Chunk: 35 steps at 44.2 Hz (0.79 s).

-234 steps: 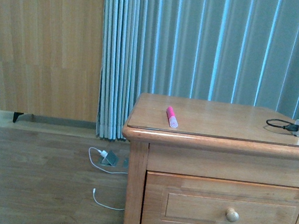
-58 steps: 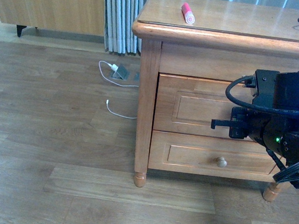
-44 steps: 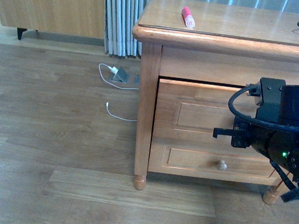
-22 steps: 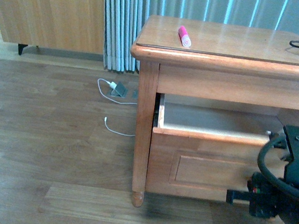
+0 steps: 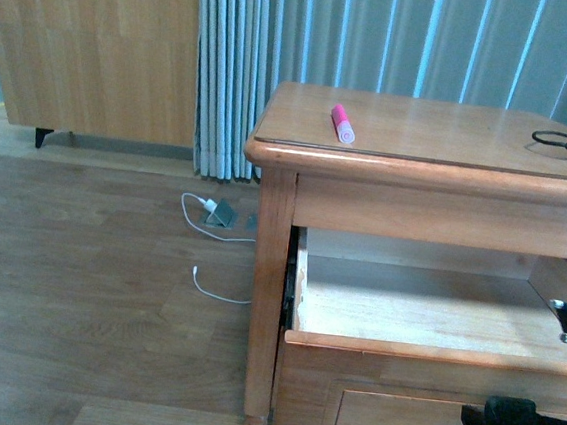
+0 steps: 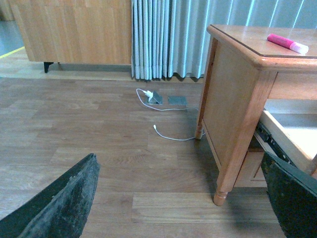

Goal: Place pink marker in drawer with both arms

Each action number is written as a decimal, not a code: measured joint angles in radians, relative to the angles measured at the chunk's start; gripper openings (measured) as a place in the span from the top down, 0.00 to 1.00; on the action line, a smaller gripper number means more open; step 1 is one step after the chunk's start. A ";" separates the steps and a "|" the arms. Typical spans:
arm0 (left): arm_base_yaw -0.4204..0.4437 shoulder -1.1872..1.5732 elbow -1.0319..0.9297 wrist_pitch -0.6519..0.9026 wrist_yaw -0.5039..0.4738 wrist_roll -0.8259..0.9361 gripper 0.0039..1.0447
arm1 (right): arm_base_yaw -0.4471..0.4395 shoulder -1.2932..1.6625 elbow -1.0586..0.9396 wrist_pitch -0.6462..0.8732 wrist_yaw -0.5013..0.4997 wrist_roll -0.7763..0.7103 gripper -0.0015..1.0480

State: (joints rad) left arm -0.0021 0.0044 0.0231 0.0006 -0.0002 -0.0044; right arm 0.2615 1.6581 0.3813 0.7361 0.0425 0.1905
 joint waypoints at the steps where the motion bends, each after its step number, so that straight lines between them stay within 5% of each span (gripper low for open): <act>1: 0.000 0.000 0.000 0.000 0.000 0.000 0.06 | -0.005 -0.029 -0.011 -0.018 -0.007 0.000 0.33; 9: 0.000 0.000 0.000 0.000 0.000 0.000 0.06 | -0.075 -0.356 -0.099 -0.243 -0.083 -0.002 0.06; 28: 0.000 0.000 0.000 0.000 0.000 0.000 0.06 | -0.343 -1.216 -0.112 -0.872 -0.377 -0.038 0.08; 35: 0.000 0.000 0.000 0.000 0.000 0.000 0.06 | -0.455 -1.339 -0.131 -0.877 -0.443 -0.018 0.08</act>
State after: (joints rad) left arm -0.0021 0.0044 0.0231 0.0006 -0.0002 -0.0044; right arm -0.1932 0.3187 0.2504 -0.1410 -0.4000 0.1726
